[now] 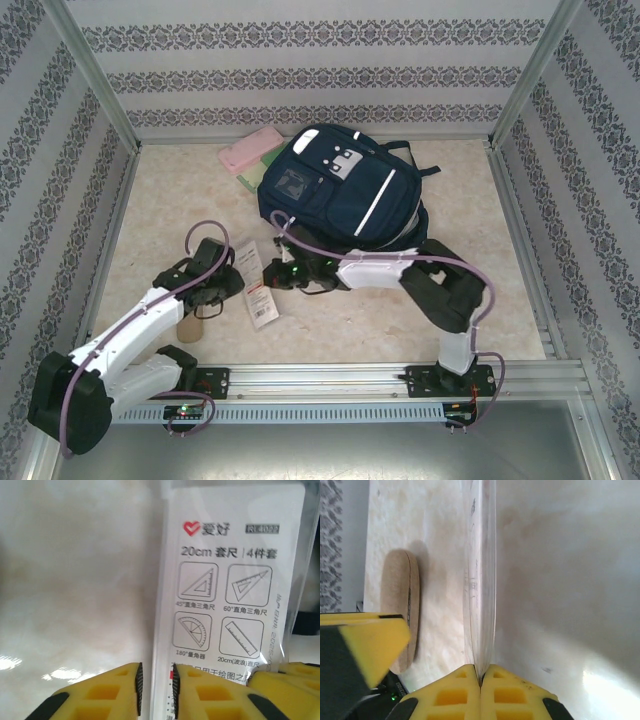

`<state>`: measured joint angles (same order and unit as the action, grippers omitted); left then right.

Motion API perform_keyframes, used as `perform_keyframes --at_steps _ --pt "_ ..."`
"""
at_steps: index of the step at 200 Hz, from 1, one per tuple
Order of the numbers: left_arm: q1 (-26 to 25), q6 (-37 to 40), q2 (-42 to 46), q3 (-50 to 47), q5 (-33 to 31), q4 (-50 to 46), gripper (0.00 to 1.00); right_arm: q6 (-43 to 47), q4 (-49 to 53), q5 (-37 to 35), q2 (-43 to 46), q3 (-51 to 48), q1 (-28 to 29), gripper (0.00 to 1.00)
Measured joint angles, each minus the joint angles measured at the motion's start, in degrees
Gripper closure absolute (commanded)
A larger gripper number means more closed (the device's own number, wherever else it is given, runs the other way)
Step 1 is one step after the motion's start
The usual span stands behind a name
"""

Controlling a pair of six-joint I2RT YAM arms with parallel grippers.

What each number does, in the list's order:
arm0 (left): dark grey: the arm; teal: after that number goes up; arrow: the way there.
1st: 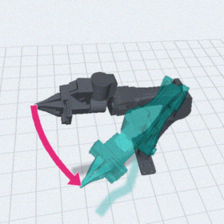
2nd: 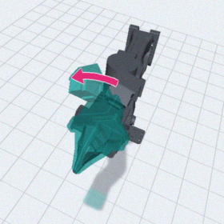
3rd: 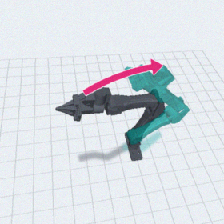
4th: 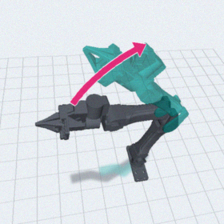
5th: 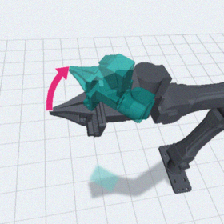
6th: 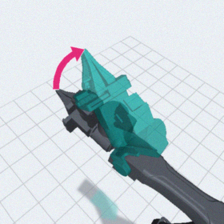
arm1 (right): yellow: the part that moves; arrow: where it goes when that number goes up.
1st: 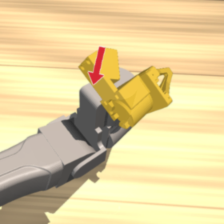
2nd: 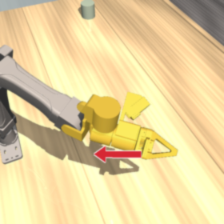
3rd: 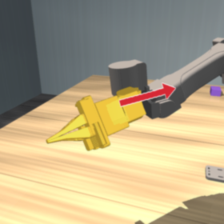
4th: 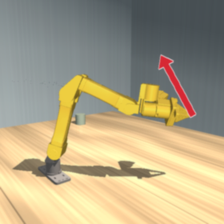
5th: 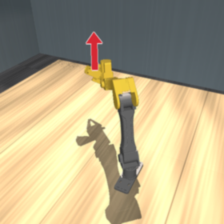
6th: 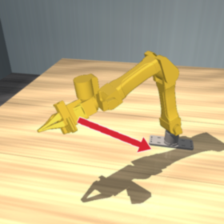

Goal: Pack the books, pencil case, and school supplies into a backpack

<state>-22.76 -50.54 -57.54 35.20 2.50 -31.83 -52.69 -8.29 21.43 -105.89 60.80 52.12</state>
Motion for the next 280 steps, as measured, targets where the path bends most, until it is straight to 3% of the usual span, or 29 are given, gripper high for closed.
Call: perform_keyframes --at_steps 54,126,180,255,280 --pt "-3.10 4.17 -8.00 12.52 0.37 1.73 0.63 0.37 3.61 -6.54 19.04 -9.40 -10.45 1.00" --pt "-15.28 12.70 -34.25 38.40 -3.87 2.75 0.59 2.27 19.19 -15.52 44.02 -18.27 -30.32 1.00" --pt "-20.96 20.41 -55.12 62.40 -8.76 0.22 0.57 4.87 29.29 -15.74 54.16 -20.15 -44.09 1.00" --pt "-22.99 30.12 -79.65 97.83 -10.08 -7.96 0.55 7.61 36.52 -13.00 59.49 -20.24 -49.94 1.00" --pt "-25.22 32.50 -84.28 103.69 -10.27 -9.11 0.53 7.96 37.68 -12.76 60.11 -20.59 -50.14 1.00"
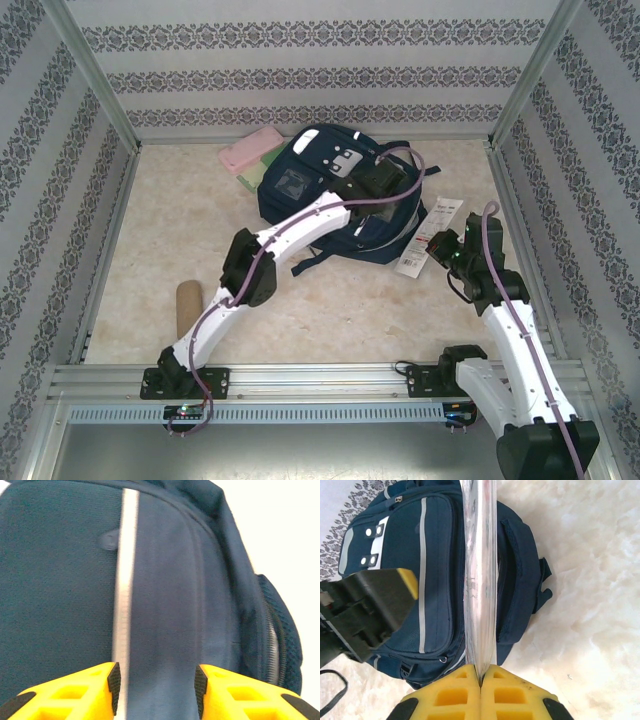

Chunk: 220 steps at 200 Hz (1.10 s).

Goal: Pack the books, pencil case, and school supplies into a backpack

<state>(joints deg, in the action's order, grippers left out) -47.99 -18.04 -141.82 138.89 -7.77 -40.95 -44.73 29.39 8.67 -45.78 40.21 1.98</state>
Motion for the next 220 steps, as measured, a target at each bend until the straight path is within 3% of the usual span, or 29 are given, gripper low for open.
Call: perform_keyframes --at_steps 41,70,89,105,164,220 --pt "-1.97 3.28 -4.44 1.75 -1.33 -1.14 0.48 0.15 1.53 0.90 0.22 0.00 -0.02 1.00" --pt "-2.01 5.46 -7.48 3.02 -5.57 -1.62 0.52 0.15 2.14 1.53 0.28 -0.02 -0.02 1.00" --pt "-2.25 6.58 -7.78 3.06 -7.74 -1.62 0.68 0.15 2.14 2.01 0.28 -0.02 -0.02 1.00" --pt "-2.54 7.28 -7.78 3.61 -8.37 -1.64 1.00 0.15 2.12 2.36 0.28 -0.11 -0.02 1.00" --pt "-2.91 2.69 -6.60 3.30 -8.87 -3.23 1.00 1.73 2.12 1.20 0.26 -0.20 -0.02 1.00" --pt "-2.47 -6.40 5.44 -2.05 -7.69 -7.39 1.00 3.74 2.16 -1.99 -0.61 -0.22 -0.35 1.00"
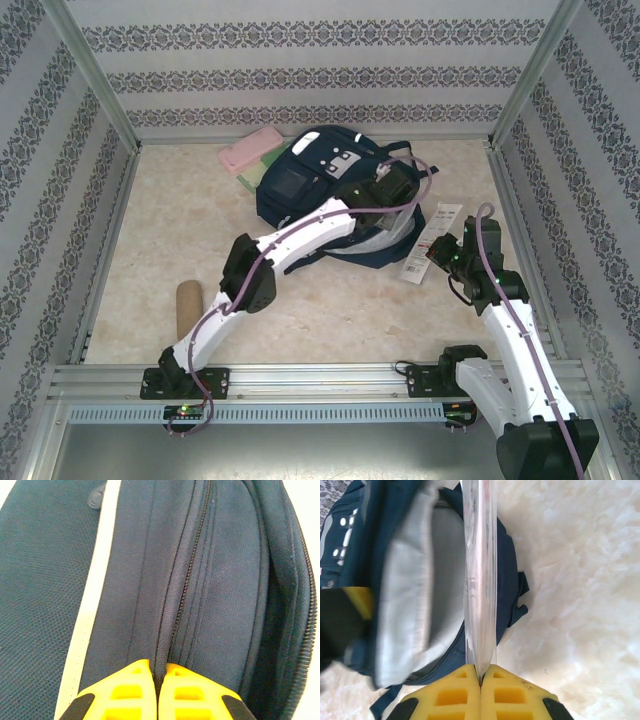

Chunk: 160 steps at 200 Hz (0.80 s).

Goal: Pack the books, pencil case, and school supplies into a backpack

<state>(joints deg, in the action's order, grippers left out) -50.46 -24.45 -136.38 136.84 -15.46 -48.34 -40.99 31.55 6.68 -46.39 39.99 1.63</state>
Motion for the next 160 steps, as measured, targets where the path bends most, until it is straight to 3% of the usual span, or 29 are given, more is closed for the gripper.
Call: perform_keyframes --at_steps 74,116,160 --pt "0.72 -6.67 7.52 0.02 3.08 -4.07 1.00 0.02 -6.75 5.16 -2.23 0.87 -0.04 1.00" --pt "1.70 -8.90 10.82 -0.74 6.64 -5.53 1.00 -4.39 -18.36 11.54 -8.00 -0.33 -0.02 1.00" --pt "2.58 -10.86 13.73 -3.02 10.95 -5.53 1.00 -14.69 -35.12 18.58 -19.80 -2.62 0.02 1.00"
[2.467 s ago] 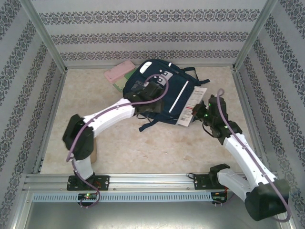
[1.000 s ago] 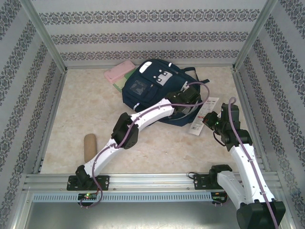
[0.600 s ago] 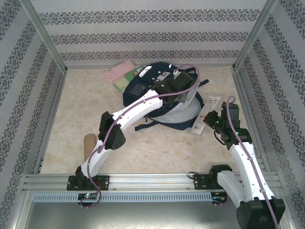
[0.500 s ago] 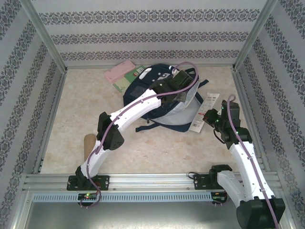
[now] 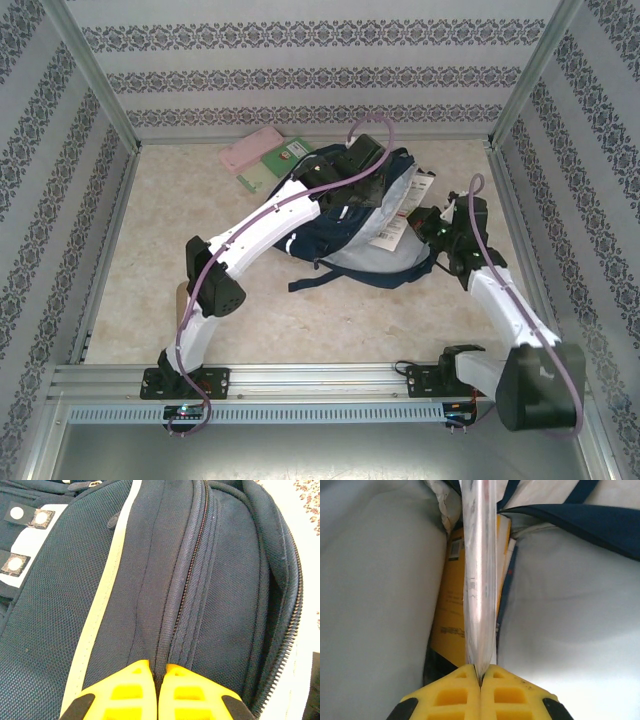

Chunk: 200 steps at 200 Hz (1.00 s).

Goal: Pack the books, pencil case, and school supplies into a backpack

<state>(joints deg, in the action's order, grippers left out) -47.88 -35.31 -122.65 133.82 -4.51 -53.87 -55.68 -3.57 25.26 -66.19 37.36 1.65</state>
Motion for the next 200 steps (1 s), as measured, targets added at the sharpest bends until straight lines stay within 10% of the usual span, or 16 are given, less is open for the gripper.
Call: perform_keyframes --at_steps 94,132,200 --pt "0.37 -2.38 0.22 -0.22 3.08 0.04 1.00 -14.73 -21.66 -2.49 -23.89 4.35 11.10 1.00" --pt "0.61 -2.51 0.24 -0.22 2.99 0.04 1.00 -16.11 -24.46 -2.84 -30.21 9.46 13.62 0.42" --pt "0.74 -2.49 0.46 -0.55 3.06 0.09 1.00 -11.67 -16.65 -3.13 -23.39 6.78 9.79 0.24"
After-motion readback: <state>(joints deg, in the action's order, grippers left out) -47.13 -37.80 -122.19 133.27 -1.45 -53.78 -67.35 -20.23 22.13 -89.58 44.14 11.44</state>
